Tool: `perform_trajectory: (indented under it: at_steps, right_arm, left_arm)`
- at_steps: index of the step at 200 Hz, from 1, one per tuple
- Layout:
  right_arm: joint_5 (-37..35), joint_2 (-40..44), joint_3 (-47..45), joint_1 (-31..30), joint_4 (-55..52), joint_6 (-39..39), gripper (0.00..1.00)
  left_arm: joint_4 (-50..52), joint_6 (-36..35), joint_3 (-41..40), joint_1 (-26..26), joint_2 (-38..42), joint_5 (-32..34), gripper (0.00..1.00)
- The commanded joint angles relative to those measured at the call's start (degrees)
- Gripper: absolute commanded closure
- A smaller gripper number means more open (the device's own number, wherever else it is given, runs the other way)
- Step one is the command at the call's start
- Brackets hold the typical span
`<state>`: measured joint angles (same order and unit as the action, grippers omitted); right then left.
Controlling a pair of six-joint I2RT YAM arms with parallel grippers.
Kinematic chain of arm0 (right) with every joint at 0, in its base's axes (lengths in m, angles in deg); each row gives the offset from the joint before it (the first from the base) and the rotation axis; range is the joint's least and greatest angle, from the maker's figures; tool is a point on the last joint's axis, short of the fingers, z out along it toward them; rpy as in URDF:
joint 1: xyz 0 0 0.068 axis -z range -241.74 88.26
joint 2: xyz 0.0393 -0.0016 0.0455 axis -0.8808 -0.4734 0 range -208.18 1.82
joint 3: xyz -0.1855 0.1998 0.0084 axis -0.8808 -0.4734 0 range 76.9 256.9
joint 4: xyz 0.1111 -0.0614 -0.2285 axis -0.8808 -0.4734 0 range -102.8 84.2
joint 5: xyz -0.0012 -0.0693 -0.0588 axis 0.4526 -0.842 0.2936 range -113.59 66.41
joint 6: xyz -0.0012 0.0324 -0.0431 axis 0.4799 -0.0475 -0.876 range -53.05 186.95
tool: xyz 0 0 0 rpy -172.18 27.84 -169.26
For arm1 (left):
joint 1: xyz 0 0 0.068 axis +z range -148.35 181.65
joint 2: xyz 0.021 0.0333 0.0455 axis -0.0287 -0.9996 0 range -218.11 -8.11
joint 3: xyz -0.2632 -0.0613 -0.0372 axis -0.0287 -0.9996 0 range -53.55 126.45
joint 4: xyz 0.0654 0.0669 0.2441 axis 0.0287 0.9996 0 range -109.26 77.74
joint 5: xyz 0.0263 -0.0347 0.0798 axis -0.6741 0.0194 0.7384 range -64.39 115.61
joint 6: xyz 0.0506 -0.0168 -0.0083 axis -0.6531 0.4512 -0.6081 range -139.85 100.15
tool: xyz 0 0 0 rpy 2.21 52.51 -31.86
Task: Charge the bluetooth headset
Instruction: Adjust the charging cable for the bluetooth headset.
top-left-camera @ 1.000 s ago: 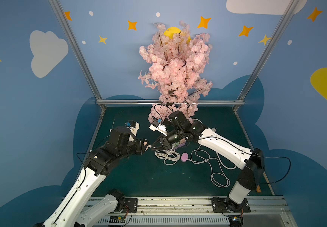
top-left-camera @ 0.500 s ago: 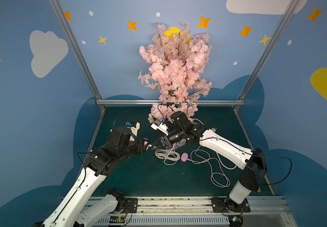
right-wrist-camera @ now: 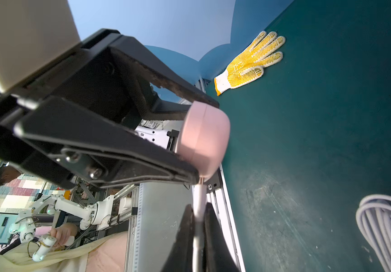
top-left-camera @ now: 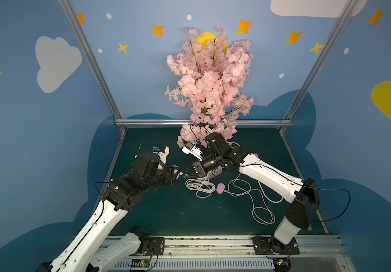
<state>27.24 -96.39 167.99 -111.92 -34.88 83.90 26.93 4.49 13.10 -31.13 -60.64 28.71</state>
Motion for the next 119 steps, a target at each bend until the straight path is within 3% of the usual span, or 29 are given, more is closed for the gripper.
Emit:
perform_trajectory:
  at_steps: [1,56,119]
  right_arm:
    - [-0.5,-1.6,3.1,-0.7,-0.3,0.9,1.0]
    - [-1.1,-3.3,6.7,-1.9,-3.6,0.9,1.0]
    - [-1.9,-2.4,6.8,-2.3,-3.7,-2.5,1.0]
  left_arm:
    - [-1.8,-2.2,1.3,-3.5,-0.5,-1.3,0.96]
    - [-4.3,-4.5,1.1,-8.9,-1.5,0.4,0.97]
    - [-6.6,-2.2,1.5,-9.6,-0.5,-6.8,0.97]
